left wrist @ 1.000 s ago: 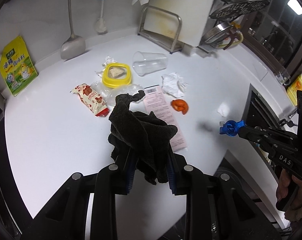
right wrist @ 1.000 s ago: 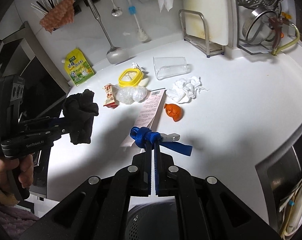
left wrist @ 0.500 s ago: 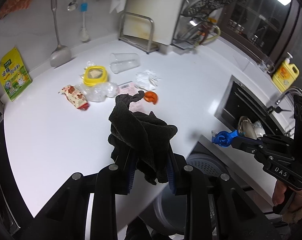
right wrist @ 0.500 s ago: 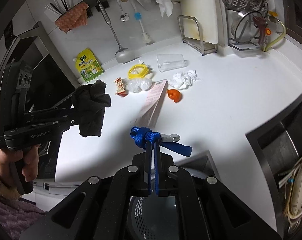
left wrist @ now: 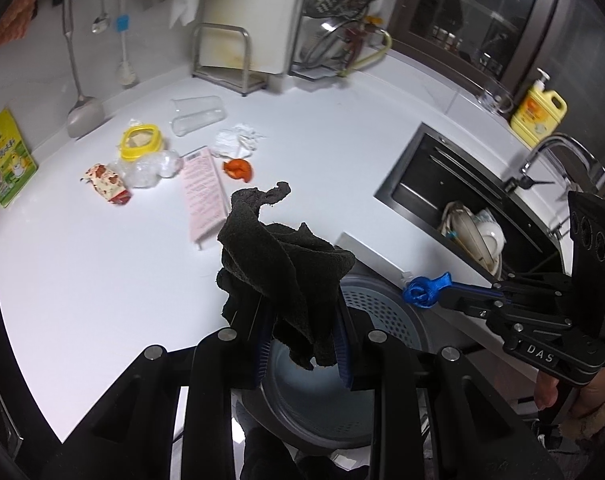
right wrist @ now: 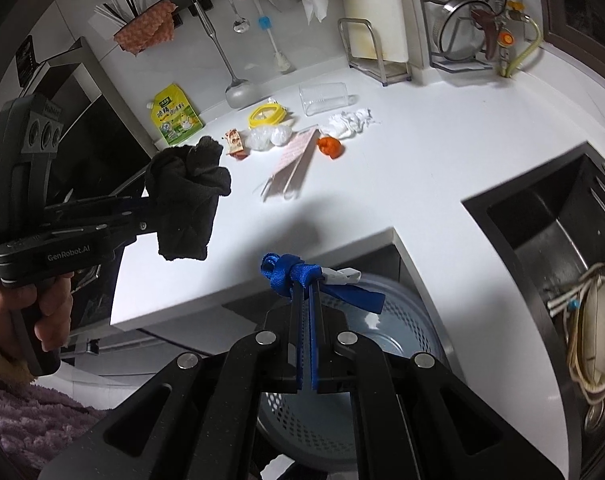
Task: Collect trash
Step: 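Carry the black cloth and blue balloon over the grey mesh bin with both tools, then open both tools to drop the cloth and balloon into the bin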
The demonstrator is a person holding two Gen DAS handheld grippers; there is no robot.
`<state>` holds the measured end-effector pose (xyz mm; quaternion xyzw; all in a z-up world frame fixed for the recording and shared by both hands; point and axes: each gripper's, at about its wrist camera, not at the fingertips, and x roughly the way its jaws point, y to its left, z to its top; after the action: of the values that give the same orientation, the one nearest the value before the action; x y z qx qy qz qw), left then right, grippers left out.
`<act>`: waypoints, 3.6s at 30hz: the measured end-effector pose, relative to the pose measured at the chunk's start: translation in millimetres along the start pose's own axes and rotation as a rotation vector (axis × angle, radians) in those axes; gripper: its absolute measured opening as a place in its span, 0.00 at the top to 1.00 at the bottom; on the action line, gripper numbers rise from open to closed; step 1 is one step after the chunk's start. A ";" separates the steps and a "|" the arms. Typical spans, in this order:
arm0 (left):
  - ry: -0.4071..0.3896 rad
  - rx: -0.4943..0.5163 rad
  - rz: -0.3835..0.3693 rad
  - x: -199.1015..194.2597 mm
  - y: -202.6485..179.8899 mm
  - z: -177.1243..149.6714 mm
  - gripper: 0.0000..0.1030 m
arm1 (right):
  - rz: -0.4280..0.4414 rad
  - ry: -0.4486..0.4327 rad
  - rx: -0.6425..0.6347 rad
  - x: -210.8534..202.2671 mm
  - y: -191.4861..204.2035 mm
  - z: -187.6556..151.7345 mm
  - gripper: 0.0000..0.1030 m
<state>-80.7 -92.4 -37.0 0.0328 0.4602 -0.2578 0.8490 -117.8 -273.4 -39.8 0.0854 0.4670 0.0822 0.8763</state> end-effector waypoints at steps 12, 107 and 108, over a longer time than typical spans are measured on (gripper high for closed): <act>0.026 0.043 -0.053 1.4 -30.8 -14.7 0.74 | -0.020 0.008 0.034 -15.8 -4.9 -32.3 0.98; 0.128 -0.045 -0.040 47.9 25.9 -6.8 0.29 | -0.044 0.070 0.108 48.8 -19.7 -19.5 0.34; 0.120 -0.057 -0.027 46.4 33.9 -3.7 0.29 | -0.039 0.068 0.105 52.2 -16.7 -13.6 0.34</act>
<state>-47.1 -80.8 -82.3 0.0176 0.5179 -0.2535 0.8168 -99.3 -276.9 -93.0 0.1190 0.5019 0.0433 0.8556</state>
